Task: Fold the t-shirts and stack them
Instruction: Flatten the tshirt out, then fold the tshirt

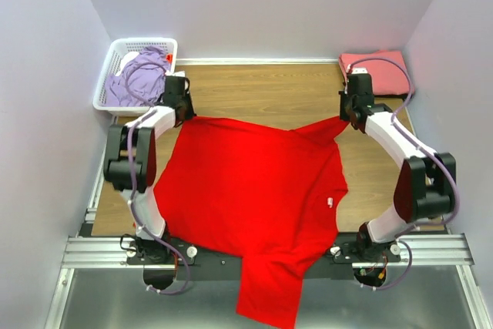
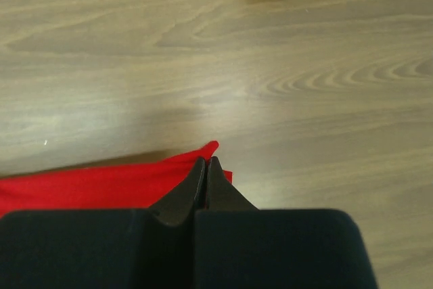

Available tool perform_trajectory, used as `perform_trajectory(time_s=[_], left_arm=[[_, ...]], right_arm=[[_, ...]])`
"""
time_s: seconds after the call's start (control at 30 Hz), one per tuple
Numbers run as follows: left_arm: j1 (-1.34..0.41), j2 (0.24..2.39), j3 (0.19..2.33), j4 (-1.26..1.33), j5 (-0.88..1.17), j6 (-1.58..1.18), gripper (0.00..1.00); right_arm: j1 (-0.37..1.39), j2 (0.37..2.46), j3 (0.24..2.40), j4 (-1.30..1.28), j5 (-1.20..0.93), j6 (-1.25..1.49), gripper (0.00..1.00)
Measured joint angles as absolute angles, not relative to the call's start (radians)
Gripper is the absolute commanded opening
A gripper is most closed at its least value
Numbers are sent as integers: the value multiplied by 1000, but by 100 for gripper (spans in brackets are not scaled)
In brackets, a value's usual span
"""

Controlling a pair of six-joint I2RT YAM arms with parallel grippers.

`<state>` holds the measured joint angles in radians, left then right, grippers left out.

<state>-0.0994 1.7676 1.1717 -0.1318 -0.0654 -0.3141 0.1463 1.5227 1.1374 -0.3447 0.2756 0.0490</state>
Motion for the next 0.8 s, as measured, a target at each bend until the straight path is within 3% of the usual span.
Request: perform_trajectory(time_s=[0.23, 0.47, 0.8], left_arm=[[-99, 2011, 1352, -106, -47, -295, 0], [-99, 2017, 1403, -87, -47, -275, 0], [-99, 1967, 1432, -183, -68, -250, 0]], right_arm=[[135, 1671, 1166, -224, 277, 53, 1], [131, 1655, 1174, -214, 237, 85, 1], [131, 1470, 1190, -478, 71, 241, 0]])
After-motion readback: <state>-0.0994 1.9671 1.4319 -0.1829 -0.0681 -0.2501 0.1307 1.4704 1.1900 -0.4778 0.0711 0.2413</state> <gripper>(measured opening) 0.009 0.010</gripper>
